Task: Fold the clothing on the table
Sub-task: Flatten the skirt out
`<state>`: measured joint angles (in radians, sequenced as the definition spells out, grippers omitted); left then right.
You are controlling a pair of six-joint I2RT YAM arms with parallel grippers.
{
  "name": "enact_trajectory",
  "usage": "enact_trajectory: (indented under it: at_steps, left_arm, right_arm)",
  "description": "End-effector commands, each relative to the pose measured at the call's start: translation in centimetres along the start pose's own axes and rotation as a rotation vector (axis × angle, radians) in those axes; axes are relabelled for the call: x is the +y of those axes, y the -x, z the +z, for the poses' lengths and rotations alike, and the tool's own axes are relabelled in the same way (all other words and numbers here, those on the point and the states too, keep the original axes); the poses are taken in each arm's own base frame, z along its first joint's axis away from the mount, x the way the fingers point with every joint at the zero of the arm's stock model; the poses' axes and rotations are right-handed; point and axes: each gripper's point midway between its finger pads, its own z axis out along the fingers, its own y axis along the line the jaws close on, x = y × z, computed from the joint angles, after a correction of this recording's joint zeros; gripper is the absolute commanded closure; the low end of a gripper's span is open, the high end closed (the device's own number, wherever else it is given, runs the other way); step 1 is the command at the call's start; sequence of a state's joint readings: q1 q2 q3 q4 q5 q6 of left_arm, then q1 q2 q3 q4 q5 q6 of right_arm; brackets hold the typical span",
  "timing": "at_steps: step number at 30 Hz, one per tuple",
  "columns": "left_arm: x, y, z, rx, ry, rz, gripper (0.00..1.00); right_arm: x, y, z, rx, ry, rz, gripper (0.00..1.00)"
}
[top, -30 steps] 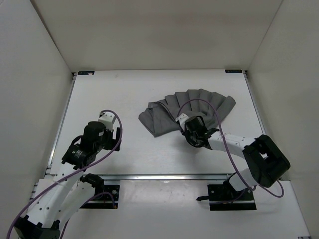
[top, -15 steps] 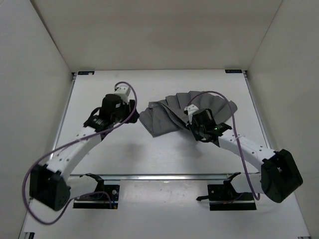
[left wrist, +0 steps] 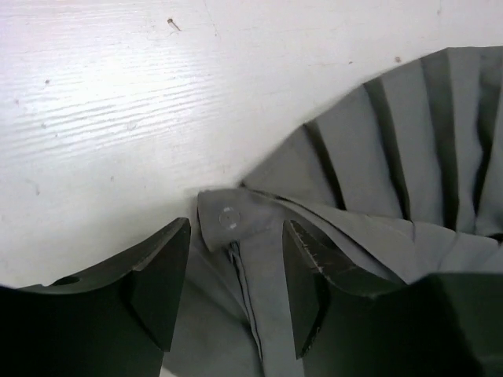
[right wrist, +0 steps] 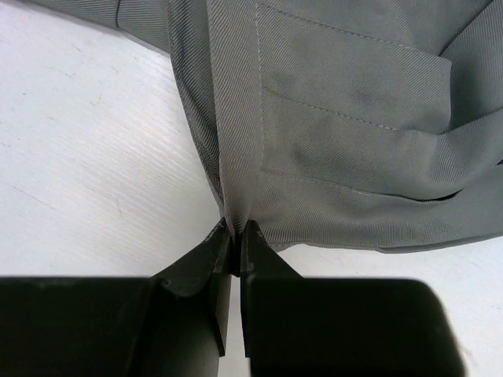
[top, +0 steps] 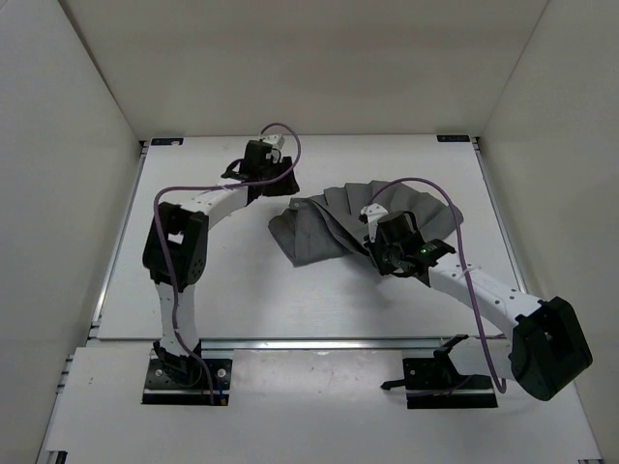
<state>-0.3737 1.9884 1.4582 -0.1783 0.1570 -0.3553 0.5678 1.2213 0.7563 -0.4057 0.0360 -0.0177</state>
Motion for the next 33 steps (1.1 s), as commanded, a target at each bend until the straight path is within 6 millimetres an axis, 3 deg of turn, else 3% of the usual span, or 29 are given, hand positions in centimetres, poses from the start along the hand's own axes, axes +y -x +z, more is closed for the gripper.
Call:
enact_trajectory:
  at_steps: [1, 5, 8, 13, 18, 20, 21, 26, 28, 30, 32, 33]
  left_arm:
    - [-0.5, 1.3, 0.9, -0.003, -0.013, 0.026, 0.39]
    - [1.1, -0.6, 3.3, 0.066, -0.007, 0.017, 0.39]
    - [1.9, -2.0, 4.1, 0.086, -0.016, -0.004, 0.34]
    - [2.7, -3.3, 4.8, 0.106, -0.071, -0.077, 0.35]
    - [1.7, -3.8, 4.7, 0.090, -0.156, -0.119, 0.54]
    - [1.4, -3.5, 4.5, 0.086, -0.188, -0.136, 0.56]
    - [1.3, -4.2, 4.7, 0.110, -0.203, -0.149, 0.54]
    - [0.6, -4.1, 4.8, 0.100, -0.243, -0.166, 0.43]
    - [0.0, -3.9, 4.8, 0.090, -0.267, -0.169, 0.52]
    - [-0.2, -4.1, 4.6, 0.091, -0.280, -0.181, 0.85]
    - [-0.2, -3.2, 4.3, 0.063, -0.295, -0.190, 1.00]
    - [-0.1, -2.9, 4.1, 0.055, -0.294, -0.203, 1.00]
  right_arm:
    - [0.0, 0.9, -0.4, -0.047, 0.017, 0.020, 1.00]
    - [-0.3, 1.3, -0.5, -0.061, 0.009, 0.019, 1.00]
    - [0.0, 1.0, -0.2, -0.057, 0.036, 0.011, 1.00]
    - [0.1, 0.7, -0.1, -0.050, 0.028, 0.010, 1.00]
    - [-0.5, 0.8, -0.1, -0.056, 0.018, 0.014, 0.99]
    - [-0.2, 0.8, -0.1, -0.053, 0.026, 0.015, 1.00]
    - [-0.1, 0.6, 0.0, -0.048, 0.029, 0.008, 1.00]
    - [-0.3, 0.5, 0.0, -0.043, 0.025, 0.013, 1.00]
    - [-0.3, 0.6, 0.1, -0.047, 0.027, 0.014, 1.00]
    - [-0.3, 0.6, 0.2, -0.046, 0.024, 0.015, 1.00]
    - [-0.4, 0.5, 0.2, -0.043, 0.024, 0.021, 1.00]
    - [-0.4, 0.4, 0.3, -0.036, 0.022, 0.017, 1.00]
